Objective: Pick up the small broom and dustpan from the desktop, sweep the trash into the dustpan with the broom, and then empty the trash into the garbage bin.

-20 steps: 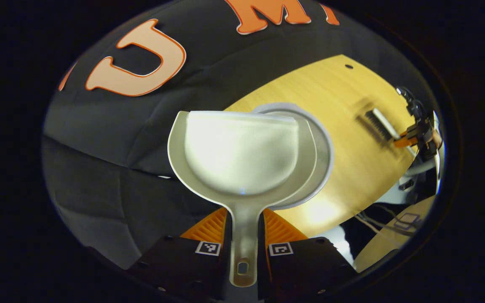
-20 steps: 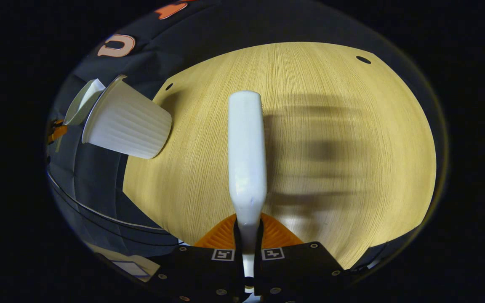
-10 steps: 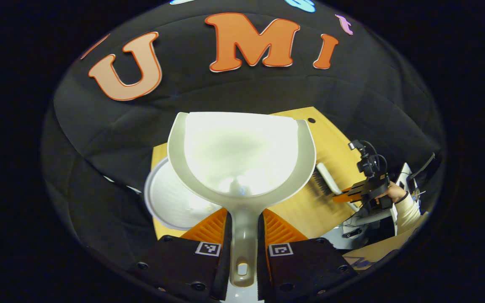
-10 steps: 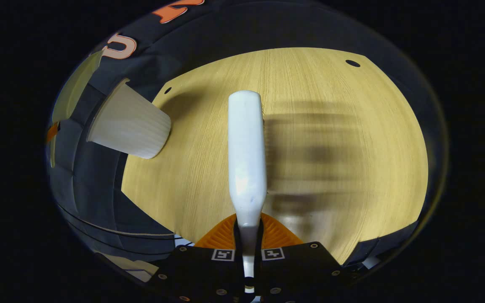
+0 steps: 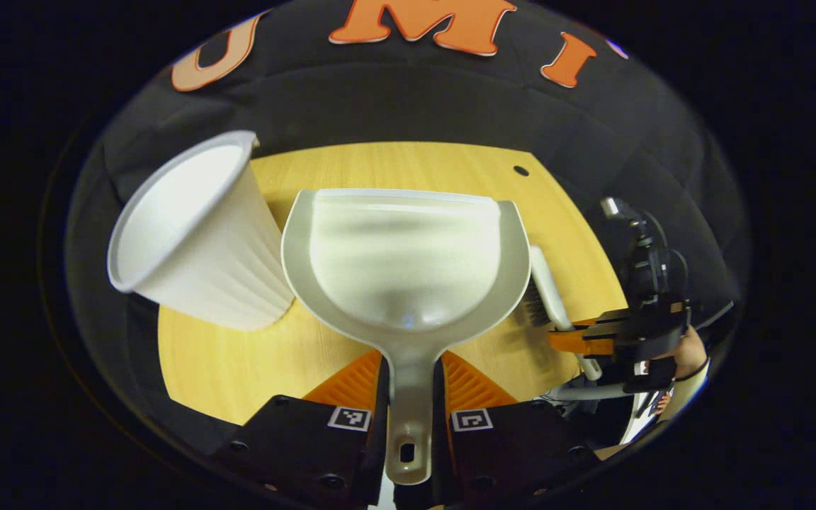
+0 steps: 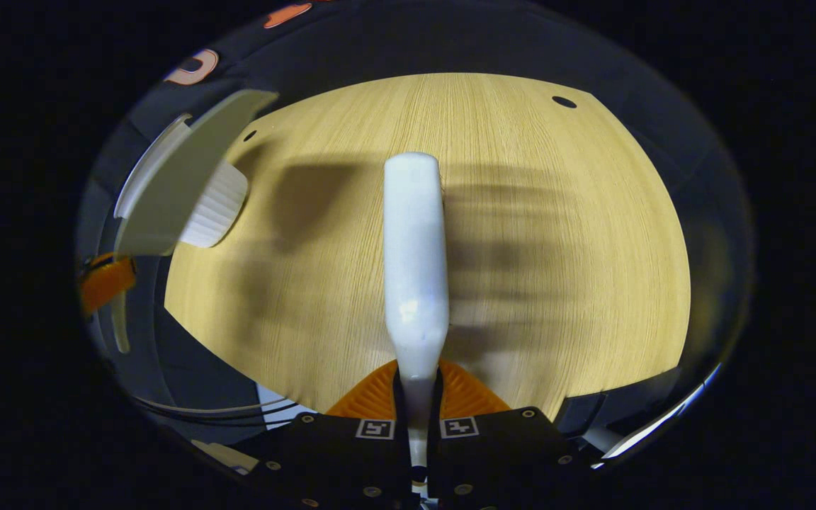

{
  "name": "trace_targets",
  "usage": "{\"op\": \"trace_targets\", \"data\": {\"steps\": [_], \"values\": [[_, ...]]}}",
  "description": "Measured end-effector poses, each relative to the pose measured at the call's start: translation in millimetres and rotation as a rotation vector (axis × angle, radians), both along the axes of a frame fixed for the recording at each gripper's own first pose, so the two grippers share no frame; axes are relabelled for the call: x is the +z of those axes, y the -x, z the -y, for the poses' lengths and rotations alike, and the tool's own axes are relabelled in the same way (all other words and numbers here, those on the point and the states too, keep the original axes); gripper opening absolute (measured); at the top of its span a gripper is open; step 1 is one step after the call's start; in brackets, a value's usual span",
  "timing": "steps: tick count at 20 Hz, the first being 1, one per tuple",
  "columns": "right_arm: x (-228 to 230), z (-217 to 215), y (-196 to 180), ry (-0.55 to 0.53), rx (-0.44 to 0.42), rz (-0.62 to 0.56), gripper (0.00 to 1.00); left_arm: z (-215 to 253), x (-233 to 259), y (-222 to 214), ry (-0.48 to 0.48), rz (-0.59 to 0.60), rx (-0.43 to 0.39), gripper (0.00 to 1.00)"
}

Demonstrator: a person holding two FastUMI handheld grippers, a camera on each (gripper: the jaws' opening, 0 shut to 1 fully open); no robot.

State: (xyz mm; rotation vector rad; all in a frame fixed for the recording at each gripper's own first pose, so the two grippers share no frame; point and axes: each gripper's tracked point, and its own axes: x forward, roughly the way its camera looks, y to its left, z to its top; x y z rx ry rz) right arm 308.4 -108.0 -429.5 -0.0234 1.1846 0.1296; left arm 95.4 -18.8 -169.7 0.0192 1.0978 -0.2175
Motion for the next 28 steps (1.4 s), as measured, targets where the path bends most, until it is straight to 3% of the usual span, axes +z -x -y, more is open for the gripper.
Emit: {"op": "trace_targets", "data": {"steps": [4, 6, 21, 24, 28], "values": [[-6, 3, 3, 0.02, -0.026, -0.023, 0.08, -10, -58, -3, -0.047, -0.06, 0.078, 0.28], [-6, 4, 6, 0.028, -0.038, -0.032, 0.08, -7, -70, -5, -0.078, -0.067, 0.076, 0.27], [-8, 3, 5, 0.081, -0.047, -0.077, 0.09, -17, -89, 5, -0.074, -0.164, 0.078, 0.28], [-13, 4, 0, 0.081, -0.049, -0.068, 0.15, -17, -85, 4, -0.077, -0.155, 0.064, 0.28], [-15, -1, 0, 0.071, -0.016, -0.053, 0.28, -12, -82, 9, -0.067, -0.171, 0.071, 0.35]]}}
